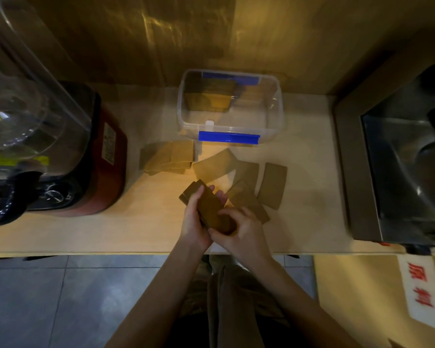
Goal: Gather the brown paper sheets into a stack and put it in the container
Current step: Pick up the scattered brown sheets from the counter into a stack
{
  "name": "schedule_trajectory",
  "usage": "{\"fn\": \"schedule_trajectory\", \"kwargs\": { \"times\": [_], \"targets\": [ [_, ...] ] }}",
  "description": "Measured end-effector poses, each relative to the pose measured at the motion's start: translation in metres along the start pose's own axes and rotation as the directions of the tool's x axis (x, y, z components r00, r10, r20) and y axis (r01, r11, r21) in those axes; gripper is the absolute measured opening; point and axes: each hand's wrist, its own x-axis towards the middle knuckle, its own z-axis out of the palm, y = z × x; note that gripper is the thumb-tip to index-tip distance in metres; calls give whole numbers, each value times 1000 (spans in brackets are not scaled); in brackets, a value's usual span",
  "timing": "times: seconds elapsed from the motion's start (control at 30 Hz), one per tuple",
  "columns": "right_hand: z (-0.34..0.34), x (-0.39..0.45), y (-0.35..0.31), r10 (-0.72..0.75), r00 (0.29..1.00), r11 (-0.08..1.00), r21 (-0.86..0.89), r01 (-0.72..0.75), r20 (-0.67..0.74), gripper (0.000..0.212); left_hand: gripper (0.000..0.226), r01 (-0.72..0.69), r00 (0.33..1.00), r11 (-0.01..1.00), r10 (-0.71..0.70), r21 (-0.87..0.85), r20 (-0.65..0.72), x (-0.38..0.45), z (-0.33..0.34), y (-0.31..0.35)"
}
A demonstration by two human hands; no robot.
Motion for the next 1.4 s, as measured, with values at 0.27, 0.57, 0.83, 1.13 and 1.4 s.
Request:
{"fn": "schedule_trajectory", "kwargs": {
  "times": [0.27, 0.57, 0.83, 1.13, 1.4],
  "targets": [
    [-24, 14, 41, 75, 995, 997, -2, -75, -61, 24, 23, 46, 989, 998, -40, 36, -144, 7, -9, 2],
    [5, 18, 87, 94, 987, 811, -566, -152, -130, 56, 29, 107, 984, 994, -101, 30, -148, 2, -11, 0],
    [-2, 11, 82, 35, 971, 956, -275, -101, -235, 51, 32, 169, 975, 985, -160, 43, -155, 0, -9, -1],
    [-6, -2, 34, 121, 979, 974, 210, -85, -165, 50, 62, 113, 990, 976, -126, 186, 59, 3, 2, -5],
    [-6, -7, 21, 43, 997, 998, 53, -39, -69, 51, 57, 91, 985, 980, -115, 176, 131, 8, 12, -9]
  ]
}}
